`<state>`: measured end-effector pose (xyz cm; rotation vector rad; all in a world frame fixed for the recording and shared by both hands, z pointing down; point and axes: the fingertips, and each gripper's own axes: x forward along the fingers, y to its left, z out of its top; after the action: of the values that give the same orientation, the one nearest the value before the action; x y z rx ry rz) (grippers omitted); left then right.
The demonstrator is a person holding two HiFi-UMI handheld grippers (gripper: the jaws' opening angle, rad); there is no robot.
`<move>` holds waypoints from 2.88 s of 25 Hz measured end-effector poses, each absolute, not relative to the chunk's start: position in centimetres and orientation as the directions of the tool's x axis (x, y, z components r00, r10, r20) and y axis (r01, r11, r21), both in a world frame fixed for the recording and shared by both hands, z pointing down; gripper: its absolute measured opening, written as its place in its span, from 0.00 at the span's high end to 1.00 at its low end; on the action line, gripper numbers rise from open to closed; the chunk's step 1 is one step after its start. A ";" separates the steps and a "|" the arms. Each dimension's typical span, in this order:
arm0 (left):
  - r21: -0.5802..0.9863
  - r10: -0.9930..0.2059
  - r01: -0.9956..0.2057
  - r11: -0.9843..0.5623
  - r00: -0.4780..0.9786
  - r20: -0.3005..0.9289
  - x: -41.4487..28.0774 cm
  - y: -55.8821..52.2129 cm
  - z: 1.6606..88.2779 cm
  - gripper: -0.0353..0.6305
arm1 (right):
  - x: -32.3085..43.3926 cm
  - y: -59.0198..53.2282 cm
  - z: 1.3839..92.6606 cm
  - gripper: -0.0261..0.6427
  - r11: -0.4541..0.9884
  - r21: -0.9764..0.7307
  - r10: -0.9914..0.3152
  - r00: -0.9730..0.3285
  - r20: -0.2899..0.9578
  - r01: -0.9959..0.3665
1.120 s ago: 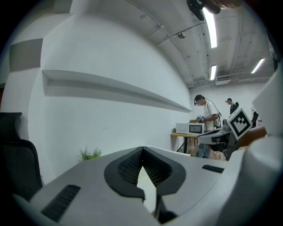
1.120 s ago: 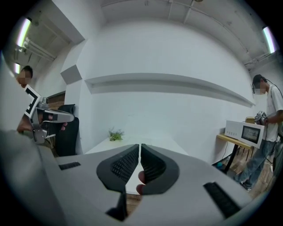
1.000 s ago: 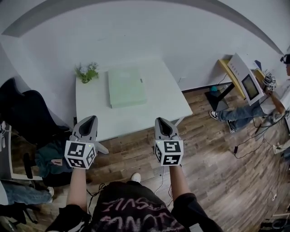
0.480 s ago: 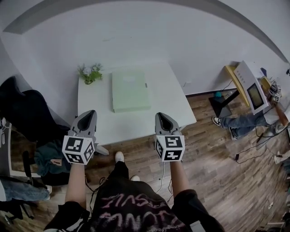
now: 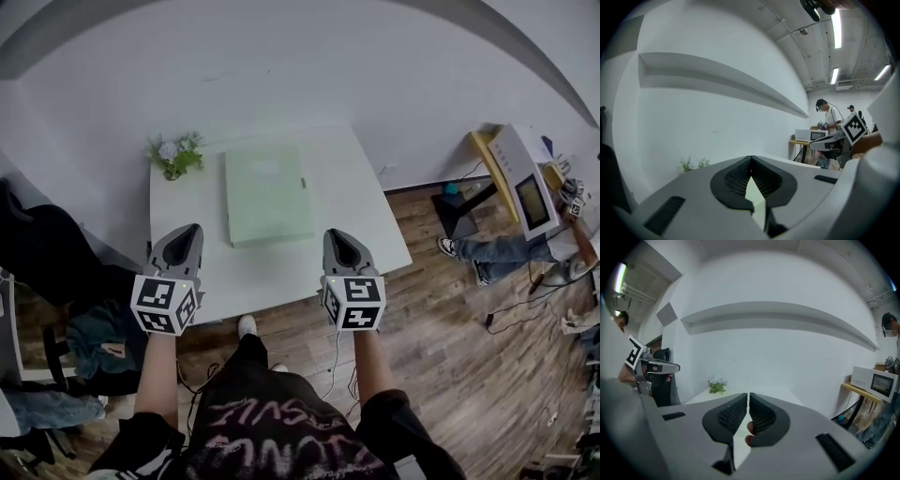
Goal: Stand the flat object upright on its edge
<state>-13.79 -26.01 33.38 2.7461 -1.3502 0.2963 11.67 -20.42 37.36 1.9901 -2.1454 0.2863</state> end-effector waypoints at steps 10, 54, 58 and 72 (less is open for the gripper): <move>-0.007 -0.747 -0.765 -0.644 0.627 0.221 -13.6 -34.4 34.3 0.93 | 11.6 -27.8 37.9 0.92 0.036 -0.002 -0.953 -0.035 0.302 -0.999; 0.083 -0.738 -0.827 -0.556 0.538 0.408 -9.1 -40.4 44.4 0.92 | 14.8 -36.4 47.6 0.92 0.171 -0.089 -0.862 -0.193 0.469 -0.981; 0.111 -0.725 -0.832 -0.544 0.532 0.438 -9.2 -40.6 46.3 0.92 | 15.0 -36.4 49.5 0.92 0.169 -0.122 -0.840 -0.207 0.502 -0.978; 0.215 -0.635 -0.825 -0.522 0.545 0.548 -8.8 -41.0 52.8 0.77 | 15.4 -37.0 55.1 0.75 0.130 -0.239 -0.759 -0.252 0.600 -0.962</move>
<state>-8.82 -40.97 52.78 2.3310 -1.1832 0.5659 15.40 -36.98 55.10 1.6701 -2.0810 0.8504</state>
